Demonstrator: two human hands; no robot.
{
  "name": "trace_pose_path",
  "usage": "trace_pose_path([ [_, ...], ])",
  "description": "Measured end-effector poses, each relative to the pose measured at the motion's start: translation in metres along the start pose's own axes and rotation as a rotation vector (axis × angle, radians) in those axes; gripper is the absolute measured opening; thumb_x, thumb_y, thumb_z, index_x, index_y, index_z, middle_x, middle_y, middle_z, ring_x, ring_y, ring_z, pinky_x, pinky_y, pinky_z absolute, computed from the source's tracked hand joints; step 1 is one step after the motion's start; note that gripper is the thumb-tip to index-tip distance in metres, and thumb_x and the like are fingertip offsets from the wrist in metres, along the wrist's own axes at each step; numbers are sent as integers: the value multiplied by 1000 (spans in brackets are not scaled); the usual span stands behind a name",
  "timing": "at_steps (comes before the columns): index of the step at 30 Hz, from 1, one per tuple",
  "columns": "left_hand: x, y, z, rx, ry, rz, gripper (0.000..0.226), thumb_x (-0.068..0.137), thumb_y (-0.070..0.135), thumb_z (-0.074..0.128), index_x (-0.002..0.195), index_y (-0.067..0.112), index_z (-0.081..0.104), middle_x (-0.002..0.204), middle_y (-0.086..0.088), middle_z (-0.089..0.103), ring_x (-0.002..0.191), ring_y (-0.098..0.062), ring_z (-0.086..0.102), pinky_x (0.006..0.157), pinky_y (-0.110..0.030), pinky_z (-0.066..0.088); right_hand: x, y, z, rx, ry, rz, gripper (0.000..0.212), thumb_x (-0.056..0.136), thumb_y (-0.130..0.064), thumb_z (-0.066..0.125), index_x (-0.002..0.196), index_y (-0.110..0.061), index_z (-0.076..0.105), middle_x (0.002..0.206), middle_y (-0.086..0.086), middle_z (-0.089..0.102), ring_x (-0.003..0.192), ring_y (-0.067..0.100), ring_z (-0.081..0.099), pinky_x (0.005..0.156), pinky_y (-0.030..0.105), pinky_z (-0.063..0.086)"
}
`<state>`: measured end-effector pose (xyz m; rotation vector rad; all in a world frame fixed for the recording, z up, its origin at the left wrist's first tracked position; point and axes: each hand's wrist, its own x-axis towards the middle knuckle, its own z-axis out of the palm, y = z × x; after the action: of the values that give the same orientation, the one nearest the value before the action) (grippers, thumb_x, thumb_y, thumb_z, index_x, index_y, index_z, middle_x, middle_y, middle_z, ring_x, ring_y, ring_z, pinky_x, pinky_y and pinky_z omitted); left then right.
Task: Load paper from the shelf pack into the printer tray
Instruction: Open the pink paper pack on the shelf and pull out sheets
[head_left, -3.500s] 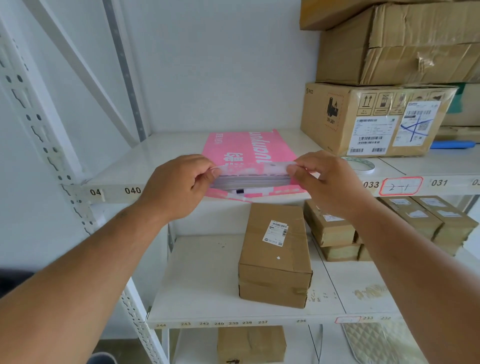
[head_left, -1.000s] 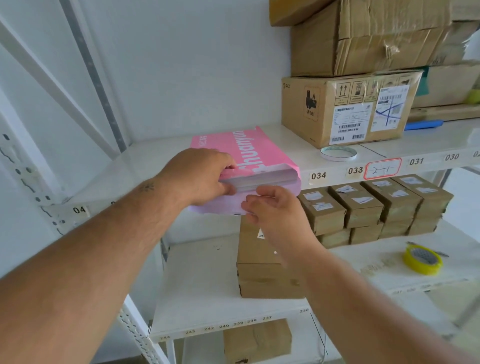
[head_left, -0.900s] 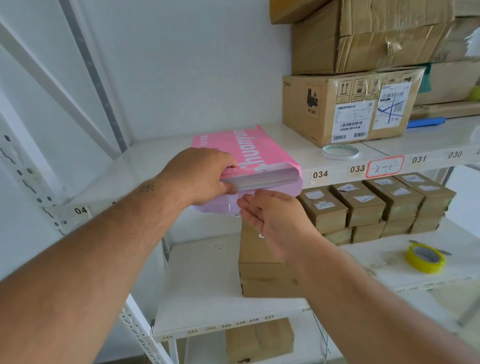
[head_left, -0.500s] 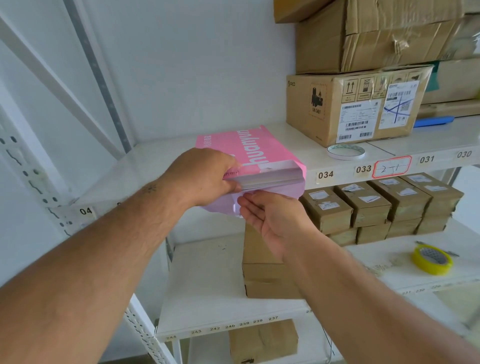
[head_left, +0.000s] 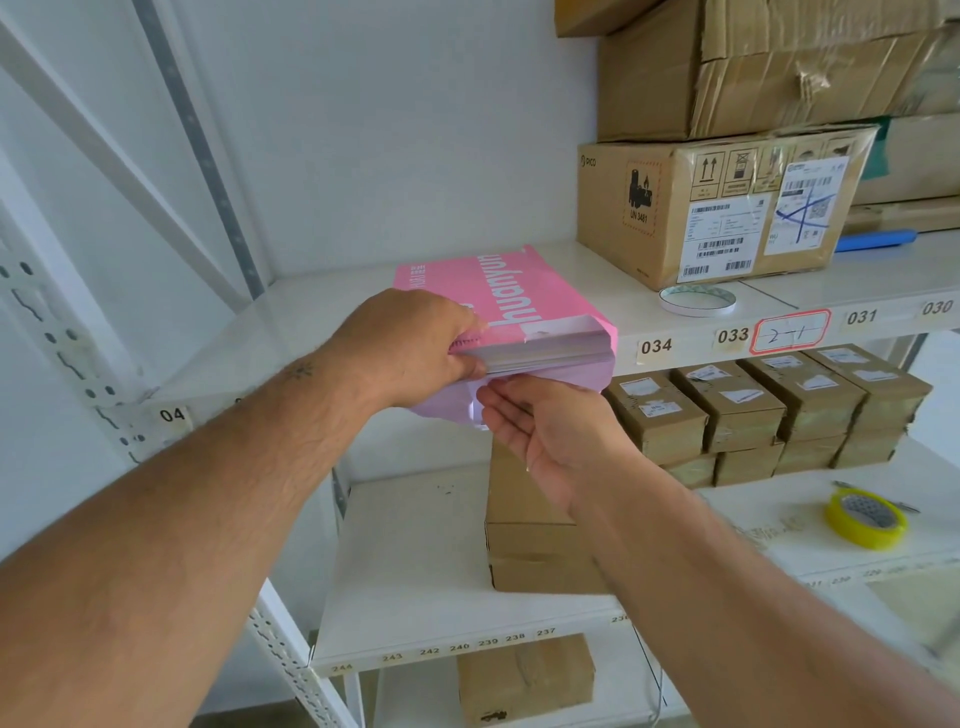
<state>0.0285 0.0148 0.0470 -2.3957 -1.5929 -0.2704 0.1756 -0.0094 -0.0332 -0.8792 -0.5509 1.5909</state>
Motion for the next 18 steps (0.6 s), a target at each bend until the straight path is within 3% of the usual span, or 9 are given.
trace_pose_path([
  [2,-1,0,-1,30,2,23,48,97,51,62,143,38,58,140,6,65,120,-24,62,78,-26,36,0,0,1,-7,-7,-7,18,99,6,61,113,0,70,119,25,76,114,34,74,81,32,65],
  [6,-1,-2,-2,130,-13,97,52,99,54,55,147,34,55,136,6,67,118,-25,63,94,-33,50,1,0,3,-42,-15,-34,21,99,5,62,115,-5,71,116,20,78,110,30,75,83,32,65],
  [14,4,-7,4,268,46,227,38,99,51,49,124,24,60,95,1,72,77,-26,63,70,-38,55,4,1,6,-76,24,-55,13,96,1,69,102,-9,74,108,18,80,103,27,78,80,32,66],
  [18,5,-8,5,277,58,238,36,99,49,48,120,22,60,94,0,71,72,-24,56,66,-36,53,4,2,9,-90,95,-56,15,95,3,64,98,-9,72,104,19,79,96,27,80,75,33,66],
])
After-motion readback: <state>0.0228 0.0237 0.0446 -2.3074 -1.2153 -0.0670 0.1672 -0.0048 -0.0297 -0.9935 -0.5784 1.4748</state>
